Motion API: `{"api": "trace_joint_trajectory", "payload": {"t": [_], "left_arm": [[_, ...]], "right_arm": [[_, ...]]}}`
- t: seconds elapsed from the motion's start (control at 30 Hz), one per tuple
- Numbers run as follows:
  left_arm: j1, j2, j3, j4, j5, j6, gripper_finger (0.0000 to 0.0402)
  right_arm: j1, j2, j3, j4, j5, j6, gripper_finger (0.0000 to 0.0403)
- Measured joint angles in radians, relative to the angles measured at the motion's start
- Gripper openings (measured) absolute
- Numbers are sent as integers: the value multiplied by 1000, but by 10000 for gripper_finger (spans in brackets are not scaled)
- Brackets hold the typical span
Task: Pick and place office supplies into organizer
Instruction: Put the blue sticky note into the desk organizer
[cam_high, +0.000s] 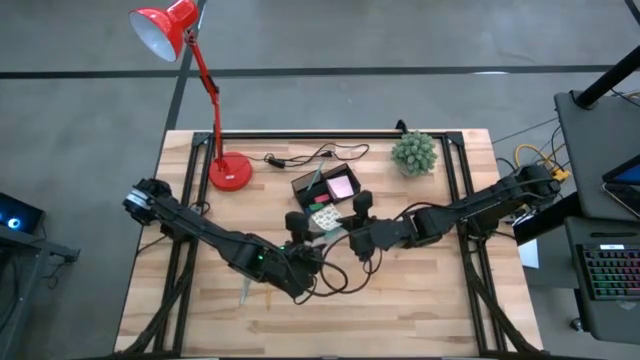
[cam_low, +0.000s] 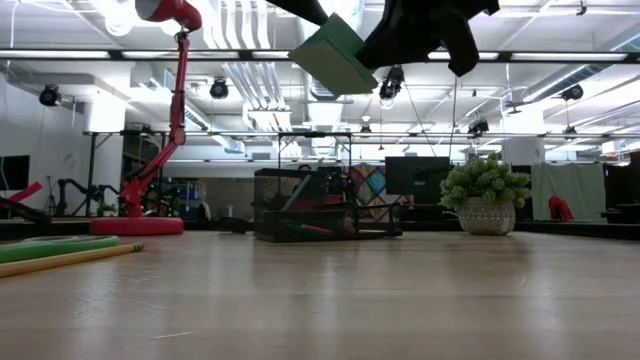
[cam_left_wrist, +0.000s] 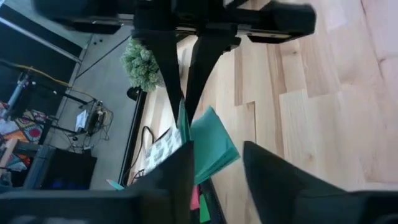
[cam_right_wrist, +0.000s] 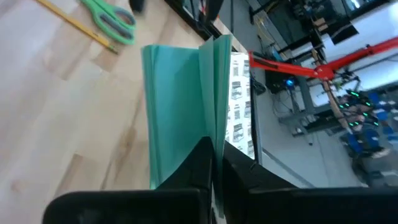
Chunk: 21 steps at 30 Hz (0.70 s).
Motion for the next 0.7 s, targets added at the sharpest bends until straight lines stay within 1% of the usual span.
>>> {"api": "trace_joint_trajectory", "payload": {"t": [0.1,0.2,0.27,0.33,0.47,0.53,0.57,0.7], "left_arm": [[0,-18,0,-14,0,-11,158],[-2,-45,0,-47,0,-14,185],[-2,-70,0,-101,0,-44,195],[-4,-100,-1,-163,0,-110,200],[-7,-166,-28,-281,-4,-248,201],[-13,-202,-58,-305,-4,-285,201],[-14,-222,-76,-306,-5,-298,201],[-22,-303,-140,-301,-7,-307,200]], "right_arm": [[0,0,0,-5,56,-1,8],[-2,0,0,-13,110,-31,8],[-10,0,0,-30,120,-53,8],[-29,0,0,-63,121,-60,8],[-103,0,-4,-169,115,-62,8],[-148,0,-10,-196,97,-78,8],[-173,0,-12,-201,71,-88,8],[-280,0,-15,-207,-100,-145,8]]}}
